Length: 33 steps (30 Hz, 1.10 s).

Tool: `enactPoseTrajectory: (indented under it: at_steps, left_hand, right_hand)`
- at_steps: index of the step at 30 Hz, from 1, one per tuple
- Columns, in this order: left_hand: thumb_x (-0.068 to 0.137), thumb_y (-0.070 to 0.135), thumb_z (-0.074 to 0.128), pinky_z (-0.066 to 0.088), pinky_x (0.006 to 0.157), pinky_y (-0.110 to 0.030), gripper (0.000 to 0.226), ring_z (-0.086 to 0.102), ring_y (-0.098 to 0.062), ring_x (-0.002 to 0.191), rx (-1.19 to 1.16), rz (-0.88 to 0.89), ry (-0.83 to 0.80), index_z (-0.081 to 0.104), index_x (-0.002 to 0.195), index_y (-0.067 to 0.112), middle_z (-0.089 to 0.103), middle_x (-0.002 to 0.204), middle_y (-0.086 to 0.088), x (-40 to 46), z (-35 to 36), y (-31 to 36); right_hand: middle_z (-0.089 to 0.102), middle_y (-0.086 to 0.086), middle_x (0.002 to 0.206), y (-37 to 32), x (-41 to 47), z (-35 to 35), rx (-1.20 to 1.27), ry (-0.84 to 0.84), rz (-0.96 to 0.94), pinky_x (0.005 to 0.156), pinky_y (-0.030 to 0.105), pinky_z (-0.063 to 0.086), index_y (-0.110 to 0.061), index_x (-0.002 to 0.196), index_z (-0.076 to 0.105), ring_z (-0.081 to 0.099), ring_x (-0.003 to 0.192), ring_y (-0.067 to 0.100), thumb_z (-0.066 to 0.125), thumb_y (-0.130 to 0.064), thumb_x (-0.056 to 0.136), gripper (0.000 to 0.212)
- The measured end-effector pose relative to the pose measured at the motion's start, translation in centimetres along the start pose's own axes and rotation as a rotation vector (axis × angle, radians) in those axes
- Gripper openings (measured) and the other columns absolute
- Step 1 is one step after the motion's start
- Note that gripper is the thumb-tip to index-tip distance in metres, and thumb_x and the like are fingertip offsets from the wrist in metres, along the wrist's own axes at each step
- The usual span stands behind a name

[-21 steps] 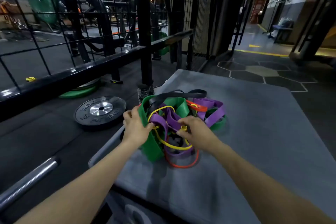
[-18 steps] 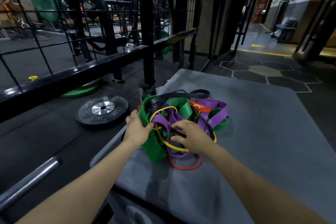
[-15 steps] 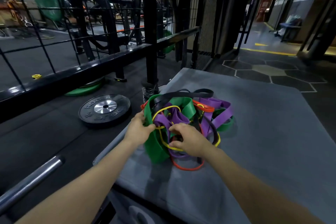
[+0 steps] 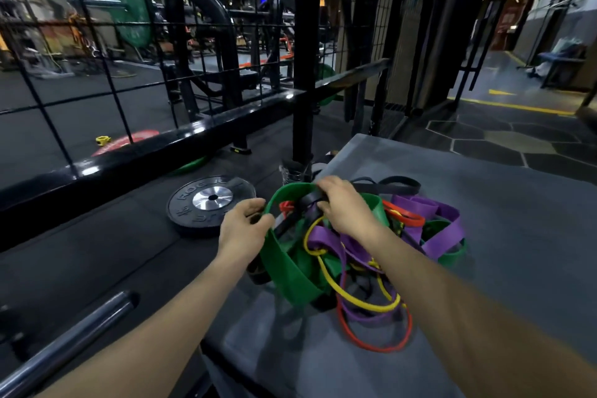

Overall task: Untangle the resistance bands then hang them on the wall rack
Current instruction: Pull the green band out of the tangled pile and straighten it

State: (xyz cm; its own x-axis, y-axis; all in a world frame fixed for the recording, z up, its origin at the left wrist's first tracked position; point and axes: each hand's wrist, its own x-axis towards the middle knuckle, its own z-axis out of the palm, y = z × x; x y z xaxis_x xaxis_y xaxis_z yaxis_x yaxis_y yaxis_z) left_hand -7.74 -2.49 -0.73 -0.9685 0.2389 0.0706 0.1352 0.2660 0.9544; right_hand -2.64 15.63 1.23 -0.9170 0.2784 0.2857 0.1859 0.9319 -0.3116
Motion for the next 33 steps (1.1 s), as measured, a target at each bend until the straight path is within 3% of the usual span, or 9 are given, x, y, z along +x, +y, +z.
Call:
enactPoseTrajectory:
  at_steps: [4,8,12,16,20,24,28,30,33]
  left_hand:
    - [0.082,0.013,0.064,0.048,0.086,-0.026,0.03,0.061,-0.008,0.101,-0.028,0.008,0.0,0.064,0.112,0.016,0.066,0.106,0.005,0.7,0.3,-0.7]
    - [0.083,0.01,0.062,0.042,0.07,-0.014,0.025,0.06,-0.002,0.092,-0.051,0.02,-0.009,0.064,0.107,0.016,0.066,0.098,0.008,0.3,0.7,-0.8]
    - [0.082,0.013,0.065,0.043,0.071,-0.016,0.023,0.06,-0.007,0.095,-0.05,0.027,-0.025,0.063,0.104,0.018,0.065,0.1,0.007,-0.3,1.3,-0.5]
    - [0.08,0.014,0.068,0.046,0.079,-0.025,0.023,0.06,-0.01,0.097,-0.056,0.046,-0.04,0.063,0.101,0.021,0.064,0.101,0.005,-1.3,1.9,0.3]
    - [0.08,0.01,0.067,0.041,0.081,-0.024,0.027,0.056,-0.01,0.102,-0.002,0.056,-0.052,0.059,0.104,0.019,0.06,0.104,0.005,-1.8,1.9,0.4]
    - [0.082,0.013,0.067,0.042,0.092,-0.026,0.043,0.051,-0.013,0.113,0.044,0.049,-0.068,0.053,0.123,0.015,0.055,0.124,0.0,-1.2,2.0,0.4]
    - [0.084,0.014,0.064,0.04,0.079,-0.024,0.042,0.05,-0.01,0.098,0.102,0.044,-0.113,0.051,0.124,0.017,0.052,0.127,-0.003,-0.6,3.0,1.1]
    - [0.085,0.016,0.063,0.039,0.073,-0.022,0.04,0.05,-0.009,0.09,0.135,0.07,-0.124,0.051,0.124,0.015,0.052,0.125,-0.004,-0.2,3.8,1.6]
    - [0.085,0.032,0.064,0.043,0.069,-0.025,0.046,0.053,-0.012,0.086,0.178,0.054,-0.151,0.047,0.124,0.016,0.049,0.124,-0.007,0.5,4.8,2.2]
  right_hand:
    - [0.041,0.008,0.142,0.8,0.6,1.5,-0.171,-0.103,0.024,0.113,0.041,0.019,-0.014,0.139,0.036,0.034,0.132,0.027,0.049,-0.026,0.095,0.047]
    - [0.049,0.011,0.125,1.3,-1.0,1.3,-0.252,-0.015,0.029,0.1,0.037,0.031,-0.008,0.121,0.046,0.037,0.119,0.03,0.051,-0.035,0.092,0.04]
    - [0.048,0.014,0.125,2.3,-2.7,-0.1,-0.14,-0.155,0.13,0.101,0.036,0.03,-0.008,0.124,0.048,0.032,0.121,0.03,0.053,-0.036,0.091,0.043]
    - [0.047,0.015,0.116,2.2,-4.1,-1.7,-0.119,-0.213,0.103,0.099,0.038,0.032,-0.007,0.116,0.058,0.032,0.119,0.032,0.058,-0.033,0.089,0.038]
    - [0.041,0.007,0.096,2.4,-4.6,-4.3,-0.001,-0.063,0.006,0.085,0.032,0.032,-0.006,0.105,0.06,0.036,0.102,0.024,0.058,-0.034,0.089,0.033]
    - [0.055,0.006,0.078,3.2,-4.3,-8.2,0.341,0.16,0.059,0.061,0.025,0.035,-0.007,0.084,0.051,0.05,0.073,0.019,0.053,-0.026,0.093,0.021]
    - [0.064,0.006,0.083,5.0,-3.6,-10.6,0.548,0.407,0.214,0.063,0.033,0.04,-0.007,0.085,0.049,0.056,0.07,0.016,0.049,-0.027,0.095,0.022]
    - [0.064,0.019,0.088,6.1,-3.0,-11.0,0.581,0.5,0.266,0.068,0.041,0.045,-0.001,0.087,0.049,0.059,0.075,0.025,0.049,-0.027,0.095,0.028]
    - [0.063,0.023,0.092,7.4,-2.0,-11.2,0.647,0.597,0.322,0.074,0.036,0.045,-0.002,0.089,0.051,0.06,0.084,0.029,0.05,-0.025,0.095,0.023]
